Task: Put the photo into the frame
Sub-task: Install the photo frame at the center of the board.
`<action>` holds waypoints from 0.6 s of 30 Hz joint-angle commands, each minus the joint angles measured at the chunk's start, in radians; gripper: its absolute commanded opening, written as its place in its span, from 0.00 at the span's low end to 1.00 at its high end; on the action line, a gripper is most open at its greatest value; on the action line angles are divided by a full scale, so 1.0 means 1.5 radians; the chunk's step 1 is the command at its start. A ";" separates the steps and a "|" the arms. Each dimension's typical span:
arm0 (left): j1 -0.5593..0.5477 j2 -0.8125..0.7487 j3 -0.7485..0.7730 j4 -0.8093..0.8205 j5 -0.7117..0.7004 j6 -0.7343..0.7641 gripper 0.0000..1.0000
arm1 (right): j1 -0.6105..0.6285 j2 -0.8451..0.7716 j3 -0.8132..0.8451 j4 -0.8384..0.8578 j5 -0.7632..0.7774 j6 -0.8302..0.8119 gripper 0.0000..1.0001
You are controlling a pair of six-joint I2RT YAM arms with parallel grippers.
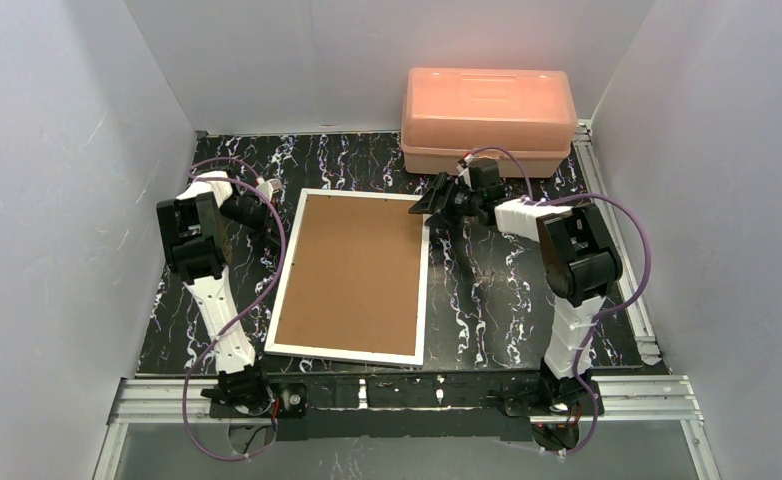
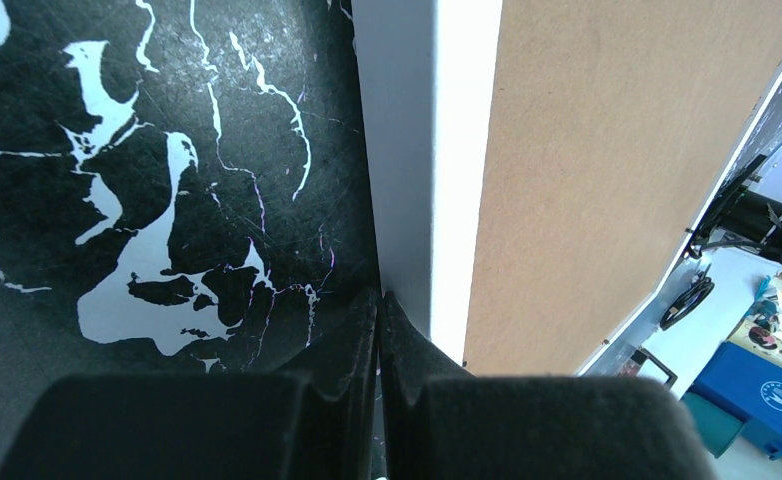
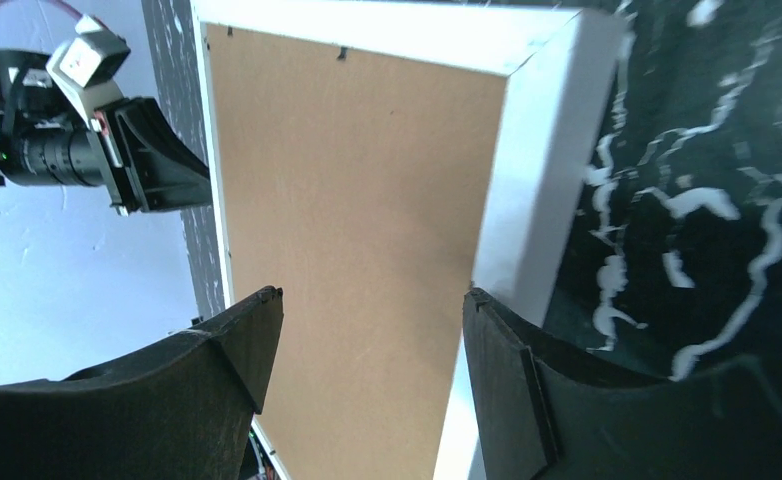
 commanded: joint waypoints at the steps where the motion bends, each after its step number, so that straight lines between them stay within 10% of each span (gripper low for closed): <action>1: -0.014 -0.021 -0.013 -0.002 -0.023 0.017 0.00 | -0.028 -0.029 0.001 -0.002 -0.029 -0.016 0.75; 18: -0.013 -0.020 -0.010 -0.002 -0.019 0.016 0.00 | -0.017 0.008 -0.003 0.006 -0.036 0.000 0.74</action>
